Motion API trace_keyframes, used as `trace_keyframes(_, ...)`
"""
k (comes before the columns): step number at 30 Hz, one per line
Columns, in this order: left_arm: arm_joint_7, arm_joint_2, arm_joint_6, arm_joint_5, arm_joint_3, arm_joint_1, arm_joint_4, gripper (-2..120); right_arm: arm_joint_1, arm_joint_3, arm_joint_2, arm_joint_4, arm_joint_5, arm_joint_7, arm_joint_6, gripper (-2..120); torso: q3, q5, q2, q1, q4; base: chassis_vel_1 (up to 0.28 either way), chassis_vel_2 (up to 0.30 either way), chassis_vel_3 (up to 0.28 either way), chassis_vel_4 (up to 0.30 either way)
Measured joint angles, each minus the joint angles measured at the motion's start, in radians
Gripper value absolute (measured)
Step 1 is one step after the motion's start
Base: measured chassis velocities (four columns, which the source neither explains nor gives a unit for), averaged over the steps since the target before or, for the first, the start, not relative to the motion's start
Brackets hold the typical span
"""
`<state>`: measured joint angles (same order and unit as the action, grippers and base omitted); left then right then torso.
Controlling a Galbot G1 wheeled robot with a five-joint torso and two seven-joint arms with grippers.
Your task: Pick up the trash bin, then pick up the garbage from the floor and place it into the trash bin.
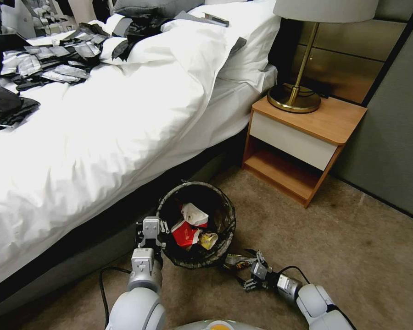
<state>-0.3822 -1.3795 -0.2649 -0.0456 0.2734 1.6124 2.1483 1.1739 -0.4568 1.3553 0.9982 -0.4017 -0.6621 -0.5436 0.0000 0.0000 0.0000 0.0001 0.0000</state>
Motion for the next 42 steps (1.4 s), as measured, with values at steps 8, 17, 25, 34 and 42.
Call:
trace_keyframes(8,0.0,-0.004,0.001,0.006,-0.005,0.003,-0.003,0,-0.031,-0.007,0.004,-0.064,0.015,0.002,-0.013,100,0.0,0.0,0.0,0.0,0.0,0.0,0.0,0.0,0.0)
trace_keyframes(17,0.0,-0.005,0.002,0.007,-0.005,0.006,-0.007,0,-0.051,-0.011,0.004,-0.116,0.055,0.003,-0.037,78,0.0,0.0001,0.0,0.0,0.0,0.0,0.0,0.0,0.0)
trace_keyframes(25,0.0,-0.006,0.002,0.009,-0.006,0.007,-0.008,0,-0.058,-0.016,0.002,-0.135,0.078,0.01,-0.044,58,0.0,0.0,0.0,0.0,0.0,0.0,0.0,0.0,0.0)
trace_keyframes(34,0.0,-0.007,0.003,0.01,-0.006,0.007,-0.009,0,-0.06,-0.02,0.003,-0.144,0.091,0.014,-0.05,22,0.0,-0.0001,0.0,0.0,0.0,0.0,0.0,0.0,0.0)
trace_keyframes(42,0.0,-0.007,0.003,0.01,-0.006,0.006,-0.009,0,-0.06,-0.021,0.003,-0.144,0.1,0.017,-0.051,0,0.0,-0.0002,0.0,0.0,-0.0001,0.0,0.0,0.0,0.0)
